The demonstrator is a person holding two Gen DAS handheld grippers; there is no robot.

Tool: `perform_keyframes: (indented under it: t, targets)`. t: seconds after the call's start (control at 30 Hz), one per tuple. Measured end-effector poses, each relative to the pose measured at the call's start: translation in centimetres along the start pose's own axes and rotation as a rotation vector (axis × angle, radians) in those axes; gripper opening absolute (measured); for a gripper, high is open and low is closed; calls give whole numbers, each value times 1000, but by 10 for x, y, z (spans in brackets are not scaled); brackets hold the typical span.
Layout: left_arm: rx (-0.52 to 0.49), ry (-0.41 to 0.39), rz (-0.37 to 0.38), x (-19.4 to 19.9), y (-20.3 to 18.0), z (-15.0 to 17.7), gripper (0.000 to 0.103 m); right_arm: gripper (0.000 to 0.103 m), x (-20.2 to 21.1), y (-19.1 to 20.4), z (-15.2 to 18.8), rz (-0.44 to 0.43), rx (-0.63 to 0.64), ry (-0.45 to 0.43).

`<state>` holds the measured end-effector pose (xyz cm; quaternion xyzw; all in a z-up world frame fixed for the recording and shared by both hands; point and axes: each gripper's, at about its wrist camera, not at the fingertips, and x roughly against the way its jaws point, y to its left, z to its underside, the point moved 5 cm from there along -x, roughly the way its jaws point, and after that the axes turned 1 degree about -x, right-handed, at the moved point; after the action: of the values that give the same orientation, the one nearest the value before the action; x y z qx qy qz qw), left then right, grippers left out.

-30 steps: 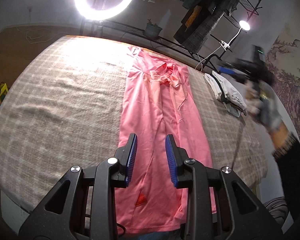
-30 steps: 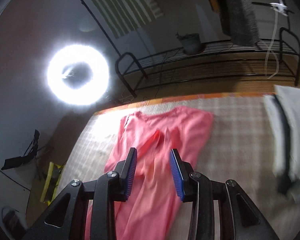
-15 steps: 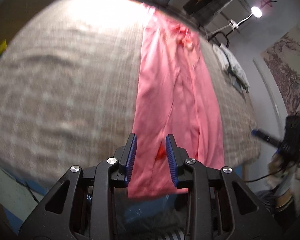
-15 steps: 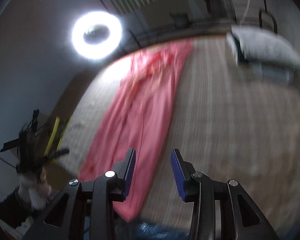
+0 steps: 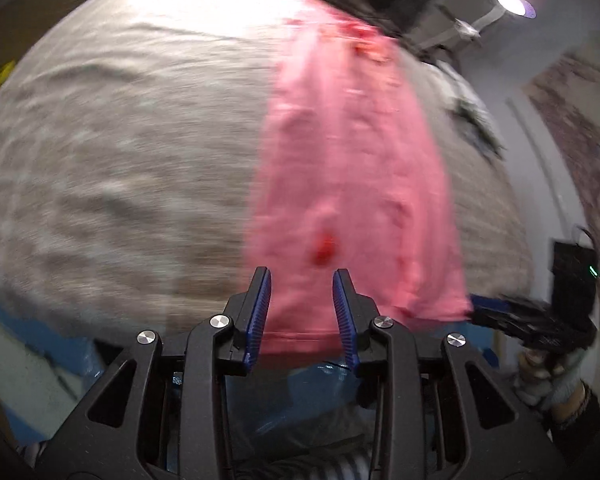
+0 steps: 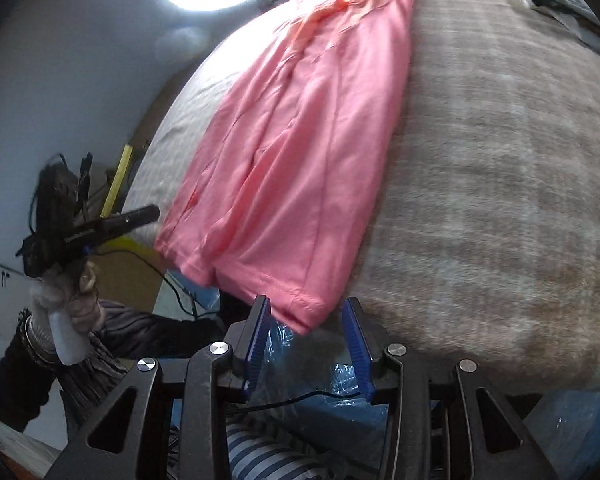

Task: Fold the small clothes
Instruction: 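Move both open tools to the hem of the narrowed pink shirt, then grasp the shirt hem with the left tool while the right tool grasps it too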

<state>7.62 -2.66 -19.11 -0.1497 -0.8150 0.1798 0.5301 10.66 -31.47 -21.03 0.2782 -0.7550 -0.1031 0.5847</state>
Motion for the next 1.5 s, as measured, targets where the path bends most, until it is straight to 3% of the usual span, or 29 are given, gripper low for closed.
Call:
perform_keyframes:
  t: [0.2, 0.33, 0.47, 0.53, 0.57, 0.67, 0.8, 0.93, 1.1, 1.2, 1.23, 1.33, 1.37, 1.5]
  targets:
    - [-142, 77, 72, -30, -59, 8, 31, 40, -5, -6, 4, -36, -45, 4]
    - [-163, 108, 67, -44, -70, 5, 31, 39, -2, -14, 7, -80, -94, -3]
    - [-166, 135, 93, -55, -80, 2, 31, 30, 2, -23, 6, -95, -109, -7]
    - [-186, 141, 94, -60, -88, 2, 22, 20, 1, -22, 6, -96, -101, -6]
    - [-208, 148, 86, -64, -92, 3, 5, 13, 0, -22, 6, -94, -95, 1]
    - [-231, 143, 58, -70, -95, 6, 0, 1, -4, -17, 7, -69, -64, 15]
    - [-133, 140, 138, -51, -87, 15, 0, 0, 5, -12, 11, -43, -27, -5]
    - [-148, 147, 99, -55, -82, 28, 0, 0, 25, -9, 18, -90, -5, -43]
    - [-195, 153, 58, -58, -85, 30, 0, 0, 10, -20, 26, -30, -10, 18]
    - [-244, 100, 37, -34, -83, 27, 14, 1, 12, -16, 25, -21, 24, 15]
    - [-244, 83, 35, -26, -81, 25, 24, 3, 13, -15, 24, -32, 27, 15]
    - [-236, 17, 1, 3, -60, 19, 45, 20, 16, -25, 27, -67, -2, 27]
    - [-229, -1, -31, 11, -48, 15, 48, 34, 16, -30, 27, -79, -20, 29]
    - [-113, 3, -121, 23, 3, 5, 48, 35, 25, -47, 23, -121, -87, 1]
